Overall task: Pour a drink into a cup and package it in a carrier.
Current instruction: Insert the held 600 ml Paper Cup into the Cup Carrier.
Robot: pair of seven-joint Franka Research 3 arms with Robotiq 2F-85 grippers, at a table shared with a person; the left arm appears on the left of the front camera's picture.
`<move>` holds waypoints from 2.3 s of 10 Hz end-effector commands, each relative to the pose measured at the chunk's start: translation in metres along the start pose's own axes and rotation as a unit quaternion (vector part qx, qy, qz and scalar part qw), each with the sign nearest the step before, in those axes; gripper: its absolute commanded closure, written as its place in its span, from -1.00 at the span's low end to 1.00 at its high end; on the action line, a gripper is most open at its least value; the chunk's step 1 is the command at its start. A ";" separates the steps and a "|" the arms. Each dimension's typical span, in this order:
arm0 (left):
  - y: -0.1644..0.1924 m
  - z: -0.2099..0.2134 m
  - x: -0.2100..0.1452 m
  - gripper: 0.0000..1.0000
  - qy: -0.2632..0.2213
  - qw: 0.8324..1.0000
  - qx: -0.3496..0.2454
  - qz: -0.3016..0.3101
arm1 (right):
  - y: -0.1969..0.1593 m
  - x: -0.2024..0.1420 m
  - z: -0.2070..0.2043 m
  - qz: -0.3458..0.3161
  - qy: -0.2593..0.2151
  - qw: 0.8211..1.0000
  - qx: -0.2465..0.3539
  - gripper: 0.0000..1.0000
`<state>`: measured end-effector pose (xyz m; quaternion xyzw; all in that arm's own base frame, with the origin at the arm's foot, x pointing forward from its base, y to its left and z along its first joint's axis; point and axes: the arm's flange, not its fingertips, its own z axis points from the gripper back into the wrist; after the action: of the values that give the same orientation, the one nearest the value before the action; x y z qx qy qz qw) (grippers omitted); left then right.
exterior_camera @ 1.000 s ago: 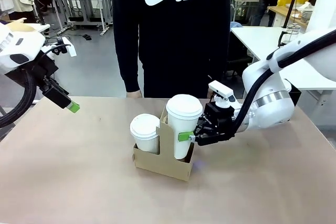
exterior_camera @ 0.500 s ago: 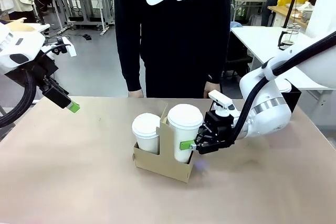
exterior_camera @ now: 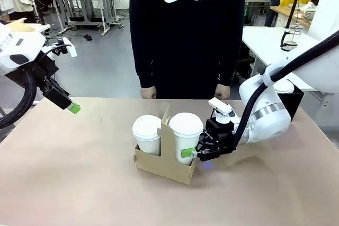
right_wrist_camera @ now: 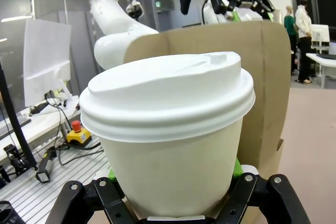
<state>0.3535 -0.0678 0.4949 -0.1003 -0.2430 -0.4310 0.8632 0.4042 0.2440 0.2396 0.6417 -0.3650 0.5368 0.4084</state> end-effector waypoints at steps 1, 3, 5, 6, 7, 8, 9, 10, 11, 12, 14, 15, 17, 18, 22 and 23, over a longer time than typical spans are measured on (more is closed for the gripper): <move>-0.001 0.001 0.000 -1.00 -0.002 1.000 -0.001 0.007 | -0.005 -0.006 0.002 0.015 0.019 1.000 0.004 -0.60; -0.001 0.001 0.000 -1.00 -0.002 1.000 -0.001 0.007 | -0.004 -0.010 0.005 0.015 0.032 0.999 -0.006 -0.60; -0.001 0.001 0.000 -1.00 -0.002 1.000 -0.001 0.007 | -0.002 -0.010 0.009 0.014 0.046 0.999 -0.014 -1.00; -0.001 0.001 0.000 -1.00 -0.002 1.000 -0.001 0.007 | 0.000 -0.008 0.010 0.018 0.058 0.998 -0.017 -1.00; -0.001 0.001 0.000 -1.00 -0.002 1.000 -0.001 0.007 | 0.002 -0.005 0.014 0.021 0.064 0.997 -0.024 -1.00; -0.001 0.001 0.000 -1.00 -0.002 1.000 -0.001 0.007 | 0.006 -0.001 0.019 0.022 0.069 0.997 -0.032 -1.00; -0.001 0.001 0.000 -1.00 -0.002 1.000 -0.001 0.007 | 0.013 0.004 0.030 0.023 0.072 0.996 -0.045 -1.00; -0.001 0.001 0.000 -1.00 -0.002 1.000 -0.001 0.007 | 0.019 0.009 0.042 0.016 0.080 0.995 -0.060 -1.00; -0.001 0.001 0.000 -1.00 -0.002 1.000 -0.001 0.007 | 0.025 0.014 0.054 0.010 0.086 0.994 -0.062 -1.00; -0.001 0.001 0.000 -1.00 -0.002 1.000 -0.001 0.007 | 0.028 0.018 0.062 0.007 0.085 0.994 -0.065 -1.00; -0.001 0.001 0.000 -1.00 -0.002 1.000 -0.001 0.007 | 0.047 0.031 0.091 0.010 0.085 0.990 -0.113 -1.00; -0.001 0.001 0.000 -1.00 -0.002 1.000 -0.001 0.007 | 0.063 0.044 0.108 0.007 0.096 0.982 -0.160 -1.00; -0.001 0.001 0.000 -1.00 -0.002 1.000 -0.001 0.007 | 0.093 0.064 0.136 -0.052 0.143 0.956 -0.251 -1.00; -0.001 0.001 0.000 -1.00 -0.002 1.000 -0.001 0.007 | 0.115 0.075 0.146 -0.112 0.168 0.933 -0.298 -1.00; -0.001 0.001 0.000 -1.00 -0.002 1.000 -0.001 0.007 | 0.174 0.086 0.165 -0.218 0.162 0.894 -0.356 -1.00; -0.001 0.001 0.000 -1.00 -0.002 1.000 -0.001 0.007 | 0.186 0.085 0.171 -0.233 0.165 0.882 -0.375 -1.00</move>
<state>0.3532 -0.0682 0.4951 -0.0993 -0.2428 -0.4312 0.8633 0.3920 0.0080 0.3270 0.4142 -0.3163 0.3624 0.7727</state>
